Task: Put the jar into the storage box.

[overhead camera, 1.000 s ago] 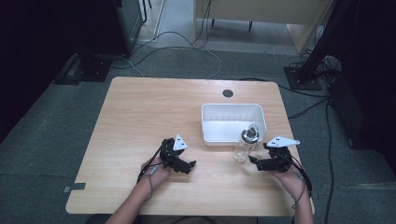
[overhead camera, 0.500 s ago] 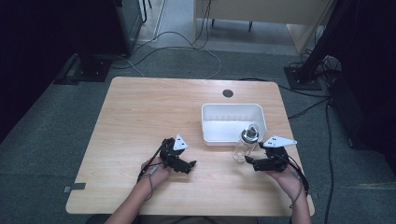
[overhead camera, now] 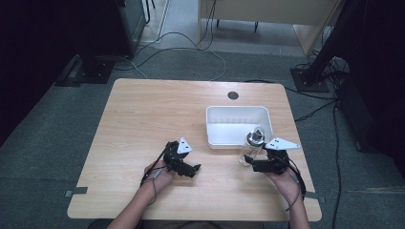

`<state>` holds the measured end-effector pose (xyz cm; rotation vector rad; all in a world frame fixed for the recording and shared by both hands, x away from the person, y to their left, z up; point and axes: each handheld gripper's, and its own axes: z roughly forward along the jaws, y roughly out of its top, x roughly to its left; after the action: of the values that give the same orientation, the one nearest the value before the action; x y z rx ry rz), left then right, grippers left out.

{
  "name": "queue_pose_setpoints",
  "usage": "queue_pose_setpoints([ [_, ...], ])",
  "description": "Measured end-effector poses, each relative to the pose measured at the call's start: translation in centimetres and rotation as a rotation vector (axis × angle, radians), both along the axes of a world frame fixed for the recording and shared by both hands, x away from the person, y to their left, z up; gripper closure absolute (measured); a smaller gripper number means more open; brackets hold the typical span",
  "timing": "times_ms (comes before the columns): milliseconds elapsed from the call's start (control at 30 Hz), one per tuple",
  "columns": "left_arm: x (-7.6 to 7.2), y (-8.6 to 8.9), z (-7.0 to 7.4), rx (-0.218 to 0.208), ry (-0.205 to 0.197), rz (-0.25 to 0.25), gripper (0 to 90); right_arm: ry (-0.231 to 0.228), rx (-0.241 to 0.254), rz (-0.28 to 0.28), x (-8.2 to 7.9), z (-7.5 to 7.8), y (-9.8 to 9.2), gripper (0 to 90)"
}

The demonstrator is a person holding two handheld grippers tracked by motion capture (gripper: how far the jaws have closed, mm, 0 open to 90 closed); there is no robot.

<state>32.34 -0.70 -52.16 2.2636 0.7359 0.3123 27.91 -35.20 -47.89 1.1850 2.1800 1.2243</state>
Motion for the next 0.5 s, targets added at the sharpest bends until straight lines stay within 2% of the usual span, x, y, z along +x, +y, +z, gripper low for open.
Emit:
queue_pose_setpoints([
  [300,0.00,-0.01,0.00,0.000,0.000,0.000,0.0,-0.061,0.038,-0.017,0.06,-0.45,0.62,21.6],
  [500,0.00,-0.02,0.00,0.000,0.000,0.001,0.0,-0.081,0.057,-0.016,0.08,-0.68,0.87,26.3],
])
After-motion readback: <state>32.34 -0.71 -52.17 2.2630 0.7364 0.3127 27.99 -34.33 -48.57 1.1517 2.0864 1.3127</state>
